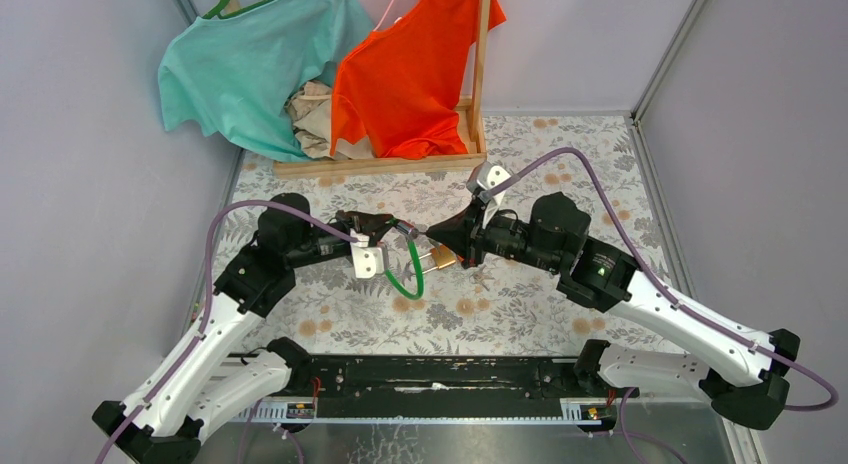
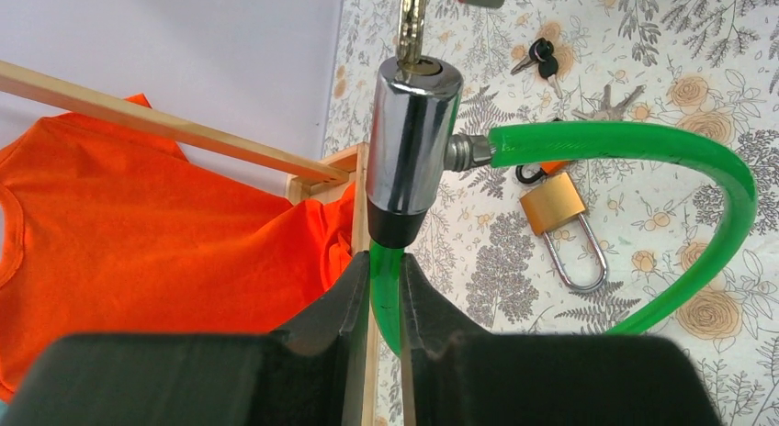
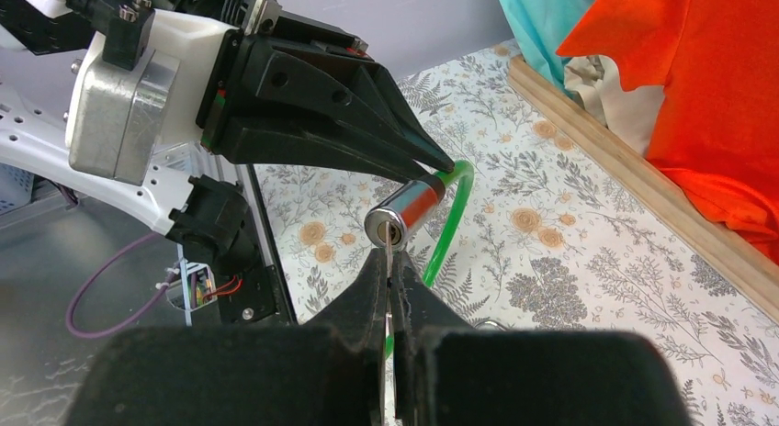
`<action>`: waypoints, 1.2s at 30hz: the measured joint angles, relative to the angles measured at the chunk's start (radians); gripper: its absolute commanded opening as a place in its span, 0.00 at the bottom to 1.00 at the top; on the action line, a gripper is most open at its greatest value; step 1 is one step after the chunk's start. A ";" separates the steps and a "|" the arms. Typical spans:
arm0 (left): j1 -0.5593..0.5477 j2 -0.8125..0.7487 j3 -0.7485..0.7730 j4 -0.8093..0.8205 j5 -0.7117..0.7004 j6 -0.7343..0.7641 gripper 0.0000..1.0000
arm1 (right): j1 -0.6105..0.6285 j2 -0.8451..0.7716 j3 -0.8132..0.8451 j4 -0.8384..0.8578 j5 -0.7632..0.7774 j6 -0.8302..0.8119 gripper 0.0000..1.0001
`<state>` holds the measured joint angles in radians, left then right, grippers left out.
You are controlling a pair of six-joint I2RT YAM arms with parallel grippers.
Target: Unlock with the key
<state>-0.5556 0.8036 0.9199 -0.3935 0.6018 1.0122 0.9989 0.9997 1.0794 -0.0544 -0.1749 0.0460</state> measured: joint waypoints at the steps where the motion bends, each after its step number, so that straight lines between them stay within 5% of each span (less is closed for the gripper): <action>1: 0.000 0.000 0.000 -0.005 -0.002 0.001 0.00 | 0.000 0.002 0.000 0.000 0.001 0.000 0.00; 36: -0.005 0.030 0.019 -0.027 -0.045 0.003 0.00 | 0.002 0.011 0.003 -0.031 0.061 -0.014 0.00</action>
<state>-0.5606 0.8333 0.9386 -0.4202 0.5571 1.0149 1.0004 1.0107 1.0824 -0.0849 -0.1139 0.0315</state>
